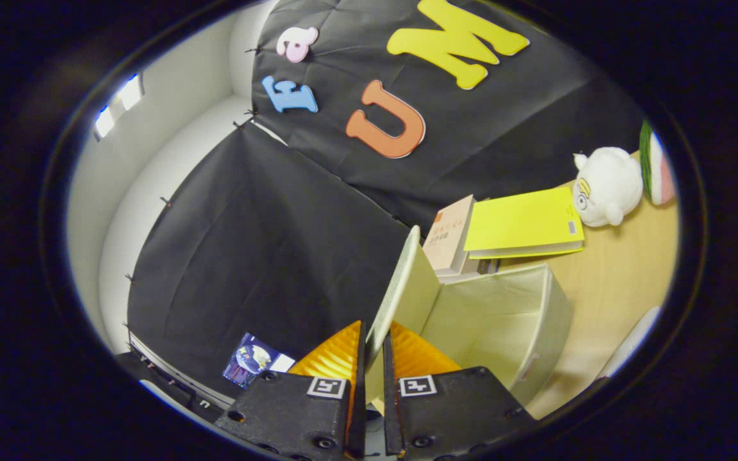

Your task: Open the storage box then place both shoes into the box .Put the left shoe in first, then the right shoe, with the right side of both shoes facing outward in a uniform manner.

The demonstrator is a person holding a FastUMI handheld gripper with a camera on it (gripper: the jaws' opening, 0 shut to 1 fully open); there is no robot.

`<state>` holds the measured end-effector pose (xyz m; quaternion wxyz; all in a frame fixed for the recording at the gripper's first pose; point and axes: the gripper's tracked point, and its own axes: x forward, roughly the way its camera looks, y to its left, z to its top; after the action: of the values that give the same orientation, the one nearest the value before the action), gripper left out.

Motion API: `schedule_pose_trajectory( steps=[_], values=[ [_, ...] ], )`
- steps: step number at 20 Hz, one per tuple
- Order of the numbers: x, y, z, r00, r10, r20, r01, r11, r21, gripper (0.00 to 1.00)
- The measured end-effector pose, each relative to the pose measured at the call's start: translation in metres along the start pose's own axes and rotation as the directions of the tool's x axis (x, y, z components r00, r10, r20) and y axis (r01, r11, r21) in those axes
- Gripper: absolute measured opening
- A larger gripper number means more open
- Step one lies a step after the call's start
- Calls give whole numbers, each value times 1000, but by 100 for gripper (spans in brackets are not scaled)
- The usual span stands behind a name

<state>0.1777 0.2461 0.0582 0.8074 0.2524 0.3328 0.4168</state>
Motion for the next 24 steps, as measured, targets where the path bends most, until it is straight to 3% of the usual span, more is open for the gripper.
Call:
schedule_pose_trajectory(
  steps=[7,10,15,17,20,24],
  values=[
    [84,60,-3,999,-37,-20,36,998,-52,17],
    [117,75,-3,998,-63,12,64,992,-108,22],
    [146,81,-19,990,-142,3,140,976,-167,86],
    [146,70,-29,981,-195,-10,189,963,-190,99],
    [128,40,-35,949,-315,5,306,918,-254,100],
    [79,-7,-42,880,-475,16,456,834,-311,100]
  ],
)
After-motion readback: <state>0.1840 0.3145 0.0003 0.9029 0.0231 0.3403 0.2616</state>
